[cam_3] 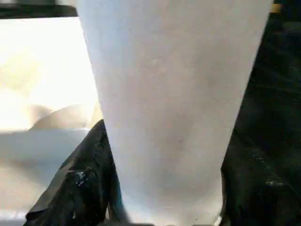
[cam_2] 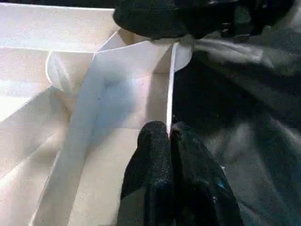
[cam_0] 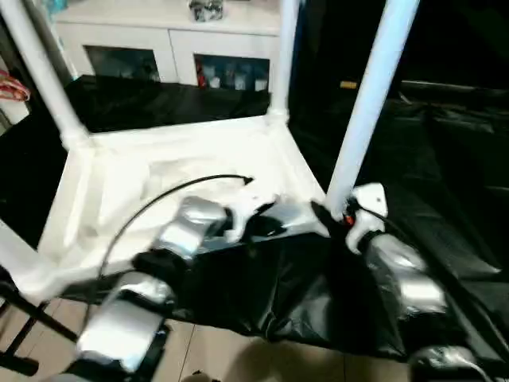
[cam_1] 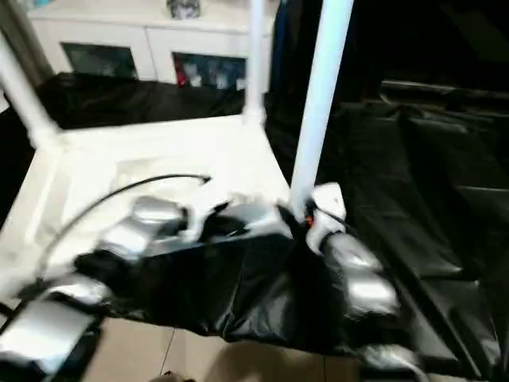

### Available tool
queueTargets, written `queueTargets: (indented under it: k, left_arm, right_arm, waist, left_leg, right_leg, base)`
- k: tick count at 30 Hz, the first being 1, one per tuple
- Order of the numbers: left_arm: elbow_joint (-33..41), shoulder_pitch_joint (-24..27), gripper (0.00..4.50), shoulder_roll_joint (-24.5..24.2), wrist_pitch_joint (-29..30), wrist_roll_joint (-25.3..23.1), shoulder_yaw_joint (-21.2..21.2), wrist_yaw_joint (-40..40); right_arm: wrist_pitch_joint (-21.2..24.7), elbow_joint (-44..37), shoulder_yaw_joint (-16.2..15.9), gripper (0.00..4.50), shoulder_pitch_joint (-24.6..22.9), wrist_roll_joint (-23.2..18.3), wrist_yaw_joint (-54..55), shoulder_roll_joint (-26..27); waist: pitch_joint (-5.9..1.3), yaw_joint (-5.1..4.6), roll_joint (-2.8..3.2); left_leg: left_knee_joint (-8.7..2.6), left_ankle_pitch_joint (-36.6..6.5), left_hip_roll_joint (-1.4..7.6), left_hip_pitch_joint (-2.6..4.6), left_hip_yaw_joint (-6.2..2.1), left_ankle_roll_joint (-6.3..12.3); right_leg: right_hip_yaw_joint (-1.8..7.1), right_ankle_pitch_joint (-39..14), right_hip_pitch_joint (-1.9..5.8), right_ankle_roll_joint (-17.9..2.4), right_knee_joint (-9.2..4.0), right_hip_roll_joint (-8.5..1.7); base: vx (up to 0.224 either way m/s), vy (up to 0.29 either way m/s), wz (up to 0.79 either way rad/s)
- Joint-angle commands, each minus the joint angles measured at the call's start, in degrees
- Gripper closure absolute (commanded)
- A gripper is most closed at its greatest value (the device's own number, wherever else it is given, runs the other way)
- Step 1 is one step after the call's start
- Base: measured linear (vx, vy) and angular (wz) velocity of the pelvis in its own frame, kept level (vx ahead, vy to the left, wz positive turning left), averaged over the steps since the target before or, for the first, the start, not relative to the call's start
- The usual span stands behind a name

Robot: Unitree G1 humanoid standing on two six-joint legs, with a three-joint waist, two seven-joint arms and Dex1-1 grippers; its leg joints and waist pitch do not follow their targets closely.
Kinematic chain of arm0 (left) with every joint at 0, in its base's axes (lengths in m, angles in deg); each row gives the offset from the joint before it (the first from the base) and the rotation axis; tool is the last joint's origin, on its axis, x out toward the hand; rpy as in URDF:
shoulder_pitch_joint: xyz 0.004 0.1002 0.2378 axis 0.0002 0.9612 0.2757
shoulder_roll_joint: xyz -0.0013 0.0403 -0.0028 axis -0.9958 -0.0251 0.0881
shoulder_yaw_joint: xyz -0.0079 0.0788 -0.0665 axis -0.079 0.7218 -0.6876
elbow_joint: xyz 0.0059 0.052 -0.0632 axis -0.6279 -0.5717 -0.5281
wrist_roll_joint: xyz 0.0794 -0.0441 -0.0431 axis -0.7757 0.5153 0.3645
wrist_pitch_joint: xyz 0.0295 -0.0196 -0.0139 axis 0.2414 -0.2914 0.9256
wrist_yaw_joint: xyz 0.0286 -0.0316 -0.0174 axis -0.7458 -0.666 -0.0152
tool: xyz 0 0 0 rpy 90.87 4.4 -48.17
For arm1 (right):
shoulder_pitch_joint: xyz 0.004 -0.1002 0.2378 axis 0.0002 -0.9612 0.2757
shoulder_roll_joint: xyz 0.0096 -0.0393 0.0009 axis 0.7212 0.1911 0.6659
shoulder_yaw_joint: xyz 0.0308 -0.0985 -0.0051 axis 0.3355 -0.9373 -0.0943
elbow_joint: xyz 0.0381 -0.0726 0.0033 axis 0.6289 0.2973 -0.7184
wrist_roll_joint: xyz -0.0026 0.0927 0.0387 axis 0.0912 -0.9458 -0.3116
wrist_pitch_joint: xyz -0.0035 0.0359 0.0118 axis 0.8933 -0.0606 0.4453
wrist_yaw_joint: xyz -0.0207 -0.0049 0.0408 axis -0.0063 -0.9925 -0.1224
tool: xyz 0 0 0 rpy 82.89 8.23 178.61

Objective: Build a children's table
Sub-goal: Rotate leg to tighten

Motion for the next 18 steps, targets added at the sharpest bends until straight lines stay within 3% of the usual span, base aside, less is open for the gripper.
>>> queueTargets:
  k: [1,2,4,7,9,11,13,15,18]
  left_arm:
    - [0.2,-1.9,4.5,4.6,-0.2,0.7,1.1,2.1]
    - [0.5,-1.7,4.5,4.6,-0.2,0.8,1.2,1.5]
    - [1.2,-1.2,4.5,4.1,-0.4,1.0,1.3,0.0]
    - [2.2,-0.5,4.5,3.0,-0.9,1.3,1.5,-2.4]
    - [2.9,-0.1,4.5,2.0,-1.0,1.6,1.5,-4.1]
    - [3.7,0.4,4.5,0.6,-2.0,2.1,1.5,-6.5]
    - [4.4,0.8,4.5,-1.1,-2.5,2.3,1.7,-9.0]
    - [5.4,1.3,4.5,-2.6,-2.8,2.9,1.6,-11.8]
    - [6.1,1.6,4.5,-3.9,-3.1,3.3,1.6,-14.3]
  right_arm:
    - [1.6,3.5,-7.2,1.83,-0.2,3.8,-0.7,5.6]
    - [1.1,3.5,-7.2,1.83,-0.1,3.9,-0.6,5.7]
    - [0.6,3.0,-6.3,1.13,0.0,2.9,-1.2,5.9]
    - [0.4,1.8,-5.7,1.1,-0.1,1.4,-4.0,5.3]
    - [-0.7,1.3,-6.2,0.81,-0.2,1.8,-5.4,4.1]
    - [-0.8,0.3,-6.2,0.81,-0.4,1.0,-8.7,1.9]
    - [-0.5,-1.3,-6.6,0.81,-0.9,0.2,-13.9,-1.1]
    - [-0.2,-3.1,-7.4,0.81,-1.8,-0.6,-19.8,-4.1]
    - [0.1,-4.6,-8.2,0.81,-2.6,-1.1,-25.3,-6.6]
  waist:
    - [-2.47,-0.54,-0.03]
    - [-2.64,-0.62,-0.09]
    - [-2.69,-0.63,0.02]
    - [-2.86,-0.65,-0.07]
    - [-3.01,-0.77,-0.12]
    - [-3.06,-0.94,-0.49]
    - [-3.14,-0.91,-0.48]
    - [-3.4,-0.68,-0.55]
    - [-3.58,-0.54,-0.24]
  left_leg:
    - [-5.29,-25.1,3.31,1.43,-2.51,-2.33]
    - [-5.36,-23.6,3.26,1.17,-2.37,-1.73]
    - [-5.31,-21.9,3.29,1.01,-2.16,-0.9]
    - [-5.13,-19.7,3.26,0.79,-2.0,0.33]
    - [-5.0,-17.5,3.27,0.52,-1.9,1.31]
    - [-4.8,-16.1,3.23,0.4,-1.78,2.2]
    - [-4.52,-14.3,3.25,0.35,-1.63,3.36]
    - [-4.08,-10.7,3.26,0.09,-1.54,5.42]
    - [-3.8,-8.2,3.36,0.03,-1.46,6.67]
  right_leg:
    - [2.59,-24.4,0.76,-8.7,-6.14,-4.1]
    - [2.65,-21.3,1.01,-9.0,-5.94,-4.01]
    - [2.74,-17.7,1.06,-10.0,-5.71,-3.98]
    - [2.74,-14.8,1.41,-11.3,-5.35,-4.06]
    - [2.69,-12.0,1.65,-12.0,-5.03,-4.04]
    - [2.64,-10.5,1.83,-12.7,-4.84,-4.01]
    - [2.66,-8.6,1.97,-13.3,-4.67,-4.01]
    - [2.58,-3.5,2.39,-14.4,-4.04,-4.01]
    - [2.26,0.8,2.49,-16.2,-3.5,-3.8]
  base:
    - [0.0,0.0,0.0]
    - [0.0,0.0,0.0]
    - [0.0,0.0,0.0]
    - [0.0,0.0,0.0]
    - [0.0,0.0,0.0]
    - [0.0,0.0,0.0]
    - [0.0,0.0,0.0]
    - [0.0,0.0,0.0]
    - [0.0,0.0,0.0]
